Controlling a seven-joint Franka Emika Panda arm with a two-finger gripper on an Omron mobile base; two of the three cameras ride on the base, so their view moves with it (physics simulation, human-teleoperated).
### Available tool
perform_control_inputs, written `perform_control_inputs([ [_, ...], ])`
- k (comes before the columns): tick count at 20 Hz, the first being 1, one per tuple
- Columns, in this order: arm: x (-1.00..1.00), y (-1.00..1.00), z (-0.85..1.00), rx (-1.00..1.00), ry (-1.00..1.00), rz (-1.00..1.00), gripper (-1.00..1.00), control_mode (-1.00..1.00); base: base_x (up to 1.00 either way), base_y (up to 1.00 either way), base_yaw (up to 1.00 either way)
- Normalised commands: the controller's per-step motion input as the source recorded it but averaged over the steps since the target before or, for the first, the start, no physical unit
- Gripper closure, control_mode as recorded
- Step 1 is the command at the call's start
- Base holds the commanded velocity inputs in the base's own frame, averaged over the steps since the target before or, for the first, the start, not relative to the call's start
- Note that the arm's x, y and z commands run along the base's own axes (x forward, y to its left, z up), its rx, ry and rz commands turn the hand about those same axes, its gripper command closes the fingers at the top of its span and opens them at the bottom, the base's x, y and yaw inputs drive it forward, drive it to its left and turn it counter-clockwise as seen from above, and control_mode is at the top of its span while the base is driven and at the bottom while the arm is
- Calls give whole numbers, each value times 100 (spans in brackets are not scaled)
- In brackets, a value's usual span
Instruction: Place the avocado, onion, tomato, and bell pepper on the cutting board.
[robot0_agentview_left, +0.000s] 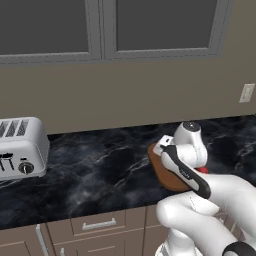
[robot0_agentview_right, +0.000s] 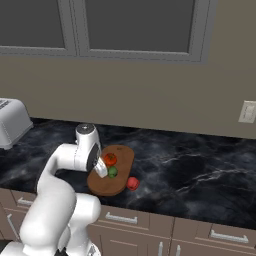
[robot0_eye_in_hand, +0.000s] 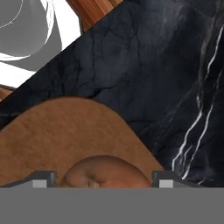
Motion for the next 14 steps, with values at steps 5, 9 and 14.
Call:
perform_control_inputs([
  [5, 3, 0, -36, -3, 0, 1, 100, -100, 0, 0, 0],
  [9, 0, 0, -34, -4, 0, 0, 100, -100, 0, 0, 0],
  [14, 0, 0, -28, -4, 0, 0, 100, -100, 0, 0, 0],
])
